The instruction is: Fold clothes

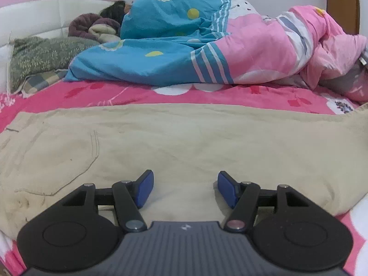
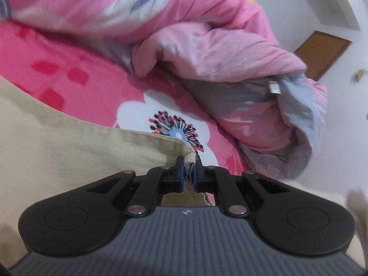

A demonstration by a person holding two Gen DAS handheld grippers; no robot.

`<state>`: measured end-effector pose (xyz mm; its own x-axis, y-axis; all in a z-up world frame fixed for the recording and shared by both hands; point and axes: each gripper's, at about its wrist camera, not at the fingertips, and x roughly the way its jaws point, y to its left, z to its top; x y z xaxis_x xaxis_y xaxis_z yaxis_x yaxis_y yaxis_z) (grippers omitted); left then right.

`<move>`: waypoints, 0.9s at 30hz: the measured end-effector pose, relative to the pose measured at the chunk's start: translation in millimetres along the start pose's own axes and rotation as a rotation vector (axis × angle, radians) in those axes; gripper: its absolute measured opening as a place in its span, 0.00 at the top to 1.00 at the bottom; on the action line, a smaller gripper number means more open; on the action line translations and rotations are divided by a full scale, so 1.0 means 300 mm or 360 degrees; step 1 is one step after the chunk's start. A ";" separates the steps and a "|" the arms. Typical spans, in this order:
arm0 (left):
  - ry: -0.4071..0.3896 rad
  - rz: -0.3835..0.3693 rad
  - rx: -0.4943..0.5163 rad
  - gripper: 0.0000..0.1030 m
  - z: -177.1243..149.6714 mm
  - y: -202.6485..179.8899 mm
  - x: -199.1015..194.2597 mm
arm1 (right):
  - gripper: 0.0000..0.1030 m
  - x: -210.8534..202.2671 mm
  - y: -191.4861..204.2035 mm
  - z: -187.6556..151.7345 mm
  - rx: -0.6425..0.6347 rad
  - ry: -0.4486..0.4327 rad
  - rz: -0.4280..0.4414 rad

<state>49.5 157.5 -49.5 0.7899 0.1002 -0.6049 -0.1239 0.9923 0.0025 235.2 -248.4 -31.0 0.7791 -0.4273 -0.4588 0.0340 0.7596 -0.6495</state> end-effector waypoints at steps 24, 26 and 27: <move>-0.0027 0.0006 0.0053 0.37 -0.019 0.004 0.000 | 0.57 -0.187 0.048 0.044 0.0497 -0.0209 0.0618; -0.0031 0.0011 0.0055 0.36 -0.020 0.004 0.001 | 0.60 -0.264 0.047 -0.029 0.0598 -0.0205 0.0738; -0.0032 0.0017 0.0061 0.36 -0.020 0.003 0.004 | 0.61 -0.307 0.047 -0.076 0.0625 -0.0212 0.0770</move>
<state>46.7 158.1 -55.0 0.8008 0.1120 -0.5884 -0.1098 0.9932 0.0395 149.5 -209.6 -11.7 0.8342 0.0548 -0.5487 -0.1340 0.9854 -0.1052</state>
